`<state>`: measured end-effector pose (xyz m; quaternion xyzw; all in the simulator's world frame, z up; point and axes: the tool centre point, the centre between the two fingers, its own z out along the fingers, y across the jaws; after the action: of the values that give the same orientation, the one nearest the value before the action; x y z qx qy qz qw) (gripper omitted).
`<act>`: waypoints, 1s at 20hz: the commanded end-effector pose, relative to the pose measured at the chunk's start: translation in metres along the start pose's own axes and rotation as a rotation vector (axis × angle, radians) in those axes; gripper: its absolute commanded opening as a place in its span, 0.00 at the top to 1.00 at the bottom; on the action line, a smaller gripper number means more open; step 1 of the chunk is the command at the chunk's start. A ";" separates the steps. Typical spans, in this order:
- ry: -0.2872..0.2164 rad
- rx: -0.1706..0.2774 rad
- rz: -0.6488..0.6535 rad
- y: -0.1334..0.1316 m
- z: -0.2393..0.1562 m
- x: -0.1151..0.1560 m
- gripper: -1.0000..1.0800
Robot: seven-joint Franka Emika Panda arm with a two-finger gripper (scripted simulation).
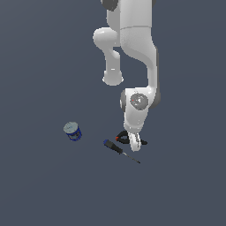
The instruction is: Pick up a designated object from a clutter of objects.
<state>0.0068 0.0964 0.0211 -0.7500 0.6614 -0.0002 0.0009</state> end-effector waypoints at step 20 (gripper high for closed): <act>-0.002 0.004 -0.001 0.008 -0.055 0.040 1.00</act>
<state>0.0042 0.0633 0.0650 -0.7505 0.6609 -0.0001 0.0021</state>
